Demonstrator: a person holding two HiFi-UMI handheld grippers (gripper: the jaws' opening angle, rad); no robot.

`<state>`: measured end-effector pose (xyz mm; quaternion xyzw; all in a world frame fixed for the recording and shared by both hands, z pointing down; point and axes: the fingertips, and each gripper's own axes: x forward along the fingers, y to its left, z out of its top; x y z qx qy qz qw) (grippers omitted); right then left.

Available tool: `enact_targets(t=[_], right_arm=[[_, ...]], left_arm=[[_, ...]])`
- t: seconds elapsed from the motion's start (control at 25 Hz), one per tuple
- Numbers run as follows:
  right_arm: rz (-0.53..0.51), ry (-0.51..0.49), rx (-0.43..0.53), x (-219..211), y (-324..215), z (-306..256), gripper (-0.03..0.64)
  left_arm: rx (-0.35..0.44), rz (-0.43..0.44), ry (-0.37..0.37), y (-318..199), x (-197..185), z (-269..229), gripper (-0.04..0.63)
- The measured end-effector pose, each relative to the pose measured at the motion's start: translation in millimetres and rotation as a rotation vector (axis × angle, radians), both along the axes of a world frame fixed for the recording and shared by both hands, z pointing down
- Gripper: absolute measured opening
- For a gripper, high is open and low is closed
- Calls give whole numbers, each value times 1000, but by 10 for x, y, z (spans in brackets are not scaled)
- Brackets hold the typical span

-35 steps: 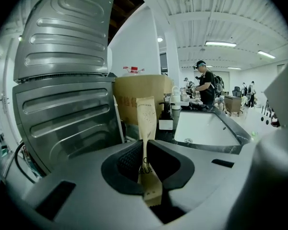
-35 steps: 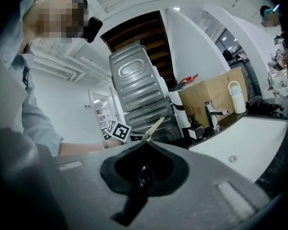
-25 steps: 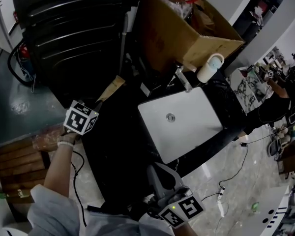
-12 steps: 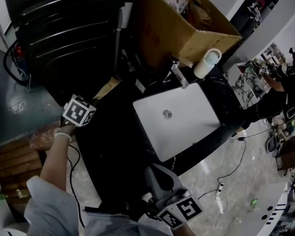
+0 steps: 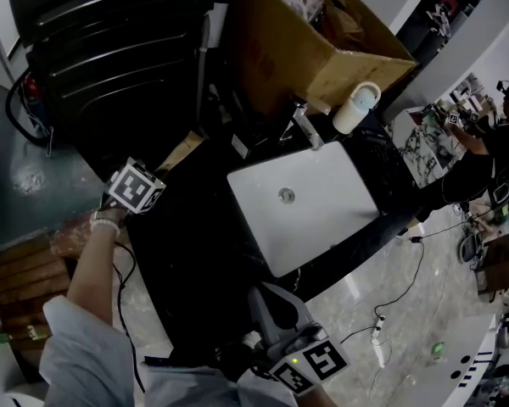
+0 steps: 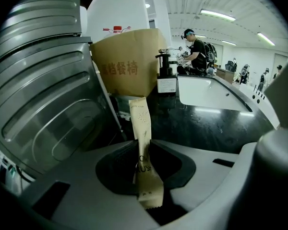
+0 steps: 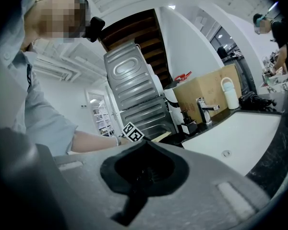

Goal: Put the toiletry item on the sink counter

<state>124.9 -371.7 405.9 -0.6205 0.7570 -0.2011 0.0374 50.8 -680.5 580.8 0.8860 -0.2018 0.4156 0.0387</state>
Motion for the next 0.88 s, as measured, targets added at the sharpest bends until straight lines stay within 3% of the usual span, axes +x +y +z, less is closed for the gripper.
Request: enact_targets(t=[0.12, 0.36, 0.88], right_arm=[[-4, 2, 1, 10, 14, 3, -2], [-5, 1, -1, 36, 34, -11, -2], [-34, 9, 22, 68, 177, -106, -2]], left_arm=[[-50, -29, 27, 15, -9, 12, 123], [-77, -81, 62, -23, -64, -38, 181], [-75, -160, 231, -13, 4, -580, 187]])
